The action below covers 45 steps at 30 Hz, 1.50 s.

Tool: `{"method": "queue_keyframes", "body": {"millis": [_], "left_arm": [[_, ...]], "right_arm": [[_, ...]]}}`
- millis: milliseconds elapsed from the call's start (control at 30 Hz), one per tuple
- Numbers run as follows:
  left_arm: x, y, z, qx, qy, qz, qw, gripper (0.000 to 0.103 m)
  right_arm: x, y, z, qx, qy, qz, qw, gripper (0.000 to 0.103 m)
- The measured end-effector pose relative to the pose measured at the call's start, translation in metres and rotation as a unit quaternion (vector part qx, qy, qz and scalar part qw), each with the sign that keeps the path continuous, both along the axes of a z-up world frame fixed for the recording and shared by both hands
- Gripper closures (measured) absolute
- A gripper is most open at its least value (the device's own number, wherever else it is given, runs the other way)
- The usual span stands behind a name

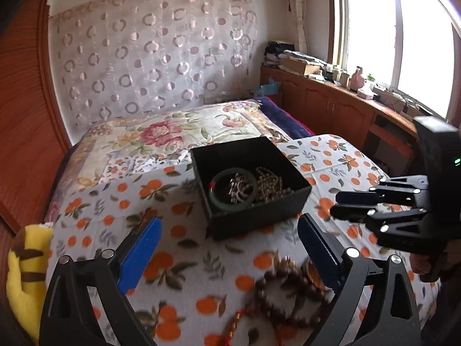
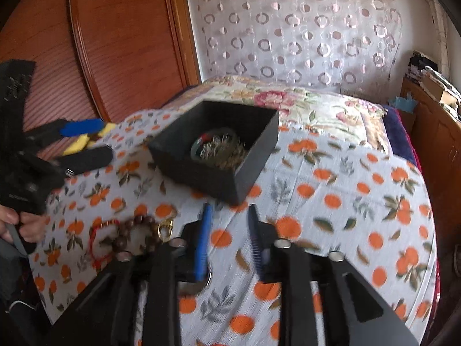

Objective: Organize jewelry
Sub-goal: 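Move the right tool to the round metal dish while the left tool reaches the wooden bead bracelet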

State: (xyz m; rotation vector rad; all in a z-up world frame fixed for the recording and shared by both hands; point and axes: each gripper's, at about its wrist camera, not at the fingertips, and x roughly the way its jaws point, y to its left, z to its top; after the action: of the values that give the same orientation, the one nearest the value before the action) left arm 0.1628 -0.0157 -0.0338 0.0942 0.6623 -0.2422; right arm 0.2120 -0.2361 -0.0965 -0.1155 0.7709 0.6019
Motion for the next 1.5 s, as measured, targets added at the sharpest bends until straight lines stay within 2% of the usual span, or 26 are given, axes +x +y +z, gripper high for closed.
{"method": "queue_keyframes", "body": {"millis": [333, 400, 500, 567, 733, 933, 1133, 1167, 1333, 1500], "left_arm": [[-0.037, 0.025, -0.018, 0.006, 0.019, 0.020, 0.9996, 0.011], [-0.043, 0.029, -0.024, 0.007, 0.025, 0.026, 0.9993, 0.011], [-0.051, 0.034, -0.031, 0.012, 0.030, 0.032, 0.9990, 0.011], [-0.056, 0.036, -0.038, 0.014, 0.036, 0.036, 0.9986, 0.011], [-0.068, 0.039, -0.048, 0.020, 0.046, 0.039, 0.9980, 0.011], [-0.073, 0.040, -0.049, 0.004, 0.054, 0.039, 0.9978, 0.011], [-0.068, 0.029, -0.050, -0.003, 0.057, 0.026, 0.9981, 0.012], [-0.066, 0.026, -0.049, -0.006, 0.057, 0.021, 0.9981, 0.013], [-0.050, 0.008, -0.046, -0.019, 0.070, -0.006, 0.9973, 0.032], [-0.030, -0.008, -0.048, -0.028, 0.089, -0.029, 0.9952, 0.044]], "right_arm": [[-0.017, 0.006, -0.029, -0.032, 0.029, 0.006, 0.999, 0.072], [-0.019, 0.005, -0.031, -0.032, 0.035, 0.009, 0.999, 0.088], [-0.024, 0.003, -0.031, -0.036, 0.033, 0.008, 0.999, 0.097], [-0.027, 0.001, -0.030, -0.056, 0.023, -0.003, 0.998, 0.098], [-0.029, -0.009, -0.030, -0.050, 0.025, -0.020, 0.998, 0.098], [-0.027, -0.011, -0.032, -0.047, 0.027, -0.026, 0.998, 0.098], [-0.030, -0.003, -0.032, -0.072, 0.014, -0.027, 0.997, 0.097], [-0.030, -0.003, -0.032, -0.074, 0.013, -0.027, 0.997, 0.097], [-0.029, -0.004, -0.033, -0.065, 0.017, -0.026, 0.997, 0.097], [-0.027, -0.009, -0.033, -0.052, 0.024, -0.032, 0.998, 0.097]]}}
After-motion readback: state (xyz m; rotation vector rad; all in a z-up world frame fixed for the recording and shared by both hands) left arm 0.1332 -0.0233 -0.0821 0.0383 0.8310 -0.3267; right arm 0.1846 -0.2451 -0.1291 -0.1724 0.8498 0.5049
